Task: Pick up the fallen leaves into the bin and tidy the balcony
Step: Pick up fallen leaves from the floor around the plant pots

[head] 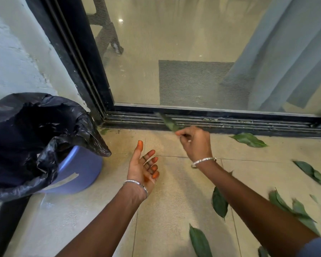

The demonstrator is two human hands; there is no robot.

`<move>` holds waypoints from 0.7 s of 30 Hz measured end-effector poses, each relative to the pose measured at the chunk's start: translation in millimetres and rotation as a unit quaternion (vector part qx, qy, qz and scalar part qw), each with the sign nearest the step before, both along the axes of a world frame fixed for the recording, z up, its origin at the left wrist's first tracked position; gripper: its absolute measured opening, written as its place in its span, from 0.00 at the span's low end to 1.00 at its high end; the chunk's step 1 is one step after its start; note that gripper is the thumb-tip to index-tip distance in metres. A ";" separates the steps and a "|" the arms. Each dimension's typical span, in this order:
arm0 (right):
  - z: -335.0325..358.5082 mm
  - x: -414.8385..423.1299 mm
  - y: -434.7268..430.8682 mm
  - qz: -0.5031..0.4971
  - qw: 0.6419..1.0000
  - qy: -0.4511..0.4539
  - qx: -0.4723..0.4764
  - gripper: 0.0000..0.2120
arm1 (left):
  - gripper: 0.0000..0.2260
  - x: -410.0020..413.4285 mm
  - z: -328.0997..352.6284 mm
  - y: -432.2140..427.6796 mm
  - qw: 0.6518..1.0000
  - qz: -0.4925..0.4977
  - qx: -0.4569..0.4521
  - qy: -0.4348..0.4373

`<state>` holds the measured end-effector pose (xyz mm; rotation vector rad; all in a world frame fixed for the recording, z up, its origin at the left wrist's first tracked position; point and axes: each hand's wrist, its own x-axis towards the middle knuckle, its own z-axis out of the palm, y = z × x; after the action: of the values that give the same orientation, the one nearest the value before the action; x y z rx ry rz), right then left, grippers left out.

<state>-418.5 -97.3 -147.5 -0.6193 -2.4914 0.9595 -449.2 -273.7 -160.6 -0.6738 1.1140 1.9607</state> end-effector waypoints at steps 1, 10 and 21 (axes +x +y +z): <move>4.1 10.2 -12.4 0.022 0.999 -0.007 -0.023 0.08 | 0.33 -0.4 0.2 4.0 1.000 0.002 0.002 0.009; 5.9 71.4 -2.8 0.054 0.993 -0.012 -0.106 0.07 | 0.13 -13.3 -9.4 48.5 0.999 -0.029 -0.027 0.008; -86.7 110.0 213.1 -0.188 0.931 -0.309 0.038 0.35 | 0.15 -11.8 -6.4 76.6 0.997 -0.076 0.018 0.016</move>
<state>-308.6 115.8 -234.1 -1.4992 -2.7415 0.5709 -461.0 -197.2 -167.1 -0.5247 1.1125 1.8627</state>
